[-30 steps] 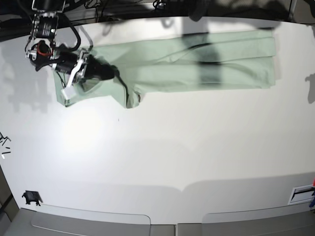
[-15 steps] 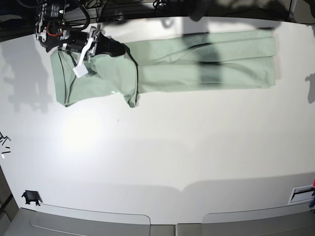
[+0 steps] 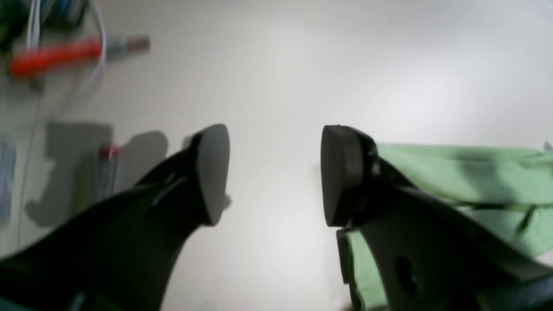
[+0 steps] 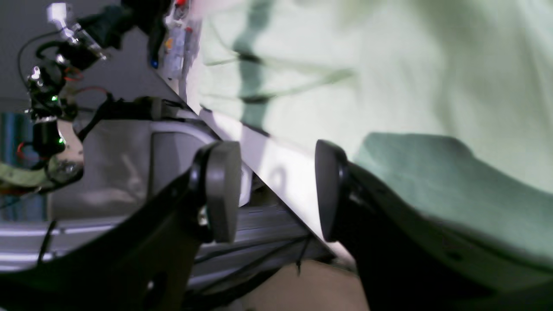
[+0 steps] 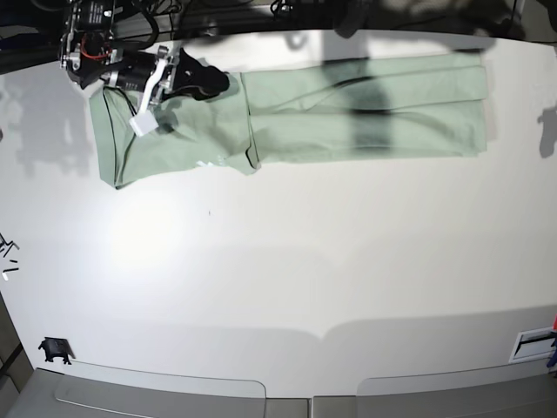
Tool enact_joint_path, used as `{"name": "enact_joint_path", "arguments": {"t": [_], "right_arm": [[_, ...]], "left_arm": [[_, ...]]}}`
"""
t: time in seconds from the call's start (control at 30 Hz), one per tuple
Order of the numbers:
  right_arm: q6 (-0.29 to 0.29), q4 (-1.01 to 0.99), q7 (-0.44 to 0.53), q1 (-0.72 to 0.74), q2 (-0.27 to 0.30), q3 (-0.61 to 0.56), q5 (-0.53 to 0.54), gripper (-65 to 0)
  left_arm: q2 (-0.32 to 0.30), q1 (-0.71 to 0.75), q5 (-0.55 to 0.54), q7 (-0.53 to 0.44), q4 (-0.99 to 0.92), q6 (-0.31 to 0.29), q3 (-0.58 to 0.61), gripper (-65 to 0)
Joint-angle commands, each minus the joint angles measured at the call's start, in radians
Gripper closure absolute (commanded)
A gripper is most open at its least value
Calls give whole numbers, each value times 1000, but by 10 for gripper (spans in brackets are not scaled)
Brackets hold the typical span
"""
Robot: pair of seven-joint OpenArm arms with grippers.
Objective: Fold the T-shirt properly
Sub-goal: 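Press and smooth the collar end of the strip with the right gripper, then grasp the hem end of the green strip with the left gripper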
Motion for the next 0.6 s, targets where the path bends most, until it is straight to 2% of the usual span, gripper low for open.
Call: {"name": "enact_joint_path", "arguments": {"t": [0.0, 0.17, 0.33, 0.37, 0.47, 0.57], "right_arm": [[9, 60, 12, 9, 15, 6, 42, -267], [9, 278, 12, 54, 14, 6, 42, -267], [9, 315, 12, 131, 10, 7, 35, -267], [9, 314, 12, 137, 9, 7, -47, -267], [9, 314, 186, 140, 9, 7, -306, -267], [9, 309, 321, 142, 8, 7, -515, -265]], "left_arm": [[-6, 16, -26, -41, 16, -6, -10, -314], [104, 52, 0, -85, 13, -6, -10, -314], [198, 51, 30, -102, -27, -10, -9, -328], [205, 51, 29, -114, -47, -10, -6, -328], [205, 45, 29, -136, -121, -10, 27, -328], [206, 35, 29, -138, -195, -10, 86, -328]]}}
